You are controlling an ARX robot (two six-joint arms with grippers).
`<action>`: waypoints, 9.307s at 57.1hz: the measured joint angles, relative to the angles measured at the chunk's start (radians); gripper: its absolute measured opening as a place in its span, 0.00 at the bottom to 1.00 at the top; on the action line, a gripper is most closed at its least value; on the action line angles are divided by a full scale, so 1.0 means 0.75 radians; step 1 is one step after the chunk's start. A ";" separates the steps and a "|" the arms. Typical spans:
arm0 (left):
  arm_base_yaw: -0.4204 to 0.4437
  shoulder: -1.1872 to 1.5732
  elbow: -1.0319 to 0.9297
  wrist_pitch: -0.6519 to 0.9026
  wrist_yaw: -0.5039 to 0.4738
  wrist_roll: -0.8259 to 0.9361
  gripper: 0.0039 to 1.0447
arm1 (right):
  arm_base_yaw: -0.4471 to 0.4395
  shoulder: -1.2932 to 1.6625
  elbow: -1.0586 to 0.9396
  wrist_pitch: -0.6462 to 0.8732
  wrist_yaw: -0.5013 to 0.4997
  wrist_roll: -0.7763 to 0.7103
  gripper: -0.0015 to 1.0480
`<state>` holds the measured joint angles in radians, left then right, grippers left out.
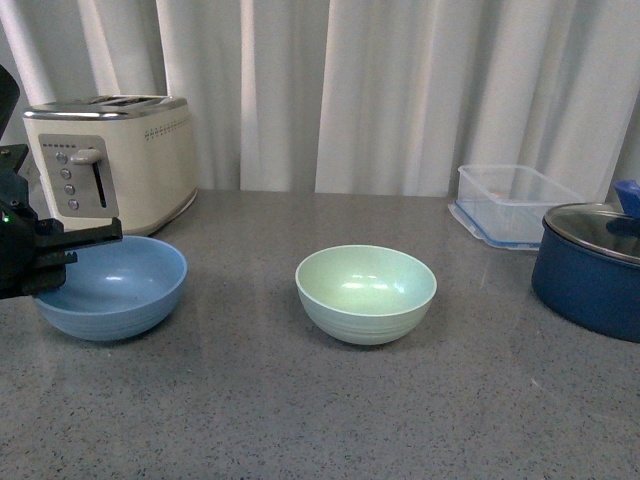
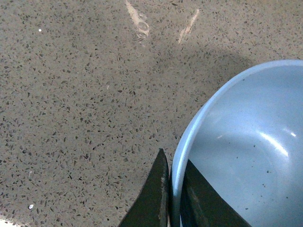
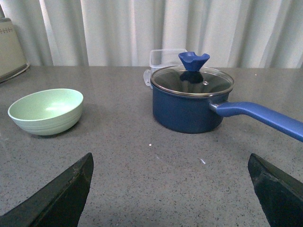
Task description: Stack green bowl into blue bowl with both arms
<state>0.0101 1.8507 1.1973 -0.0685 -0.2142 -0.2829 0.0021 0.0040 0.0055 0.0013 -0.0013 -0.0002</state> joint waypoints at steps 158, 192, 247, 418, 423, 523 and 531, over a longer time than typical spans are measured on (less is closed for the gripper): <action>-0.222 -0.342 -0.027 -0.075 0.043 -0.167 0.95 | 0.000 0.000 0.000 0.000 0.000 0.000 0.90; -0.189 -0.753 -0.654 0.681 0.117 0.239 0.72 | 0.000 0.000 0.000 0.000 0.000 0.000 0.90; -0.016 -1.529 -1.491 0.918 0.282 0.367 0.03 | 0.000 0.000 0.000 0.000 0.000 0.000 0.90; -0.016 -2.463 -1.568 0.092 0.284 0.371 0.94 | 0.446 2.374 1.722 -0.569 0.014 0.333 0.90; -0.016 -2.464 -1.568 0.092 0.284 0.371 0.94 | 0.446 2.418 1.765 -0.569 0.012 0.324 0.90; -0.016 -2.464 -1.568 0.092 0.284 0.371 0.94 | 0.361 2.647 1.927 -0.427 -0.056 0.132 0.01; -0.016 -2.464 -1.568 0.092 0.285 0.371 0.94 | 0.359 2.620 1.933 -0.463 -0.070 0.103 0.01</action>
<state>-0.0017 0.0029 0.0212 0.0006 -0.0006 -0.0048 0.2710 1.9694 1.4551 -0.3462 -0.0536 0.0772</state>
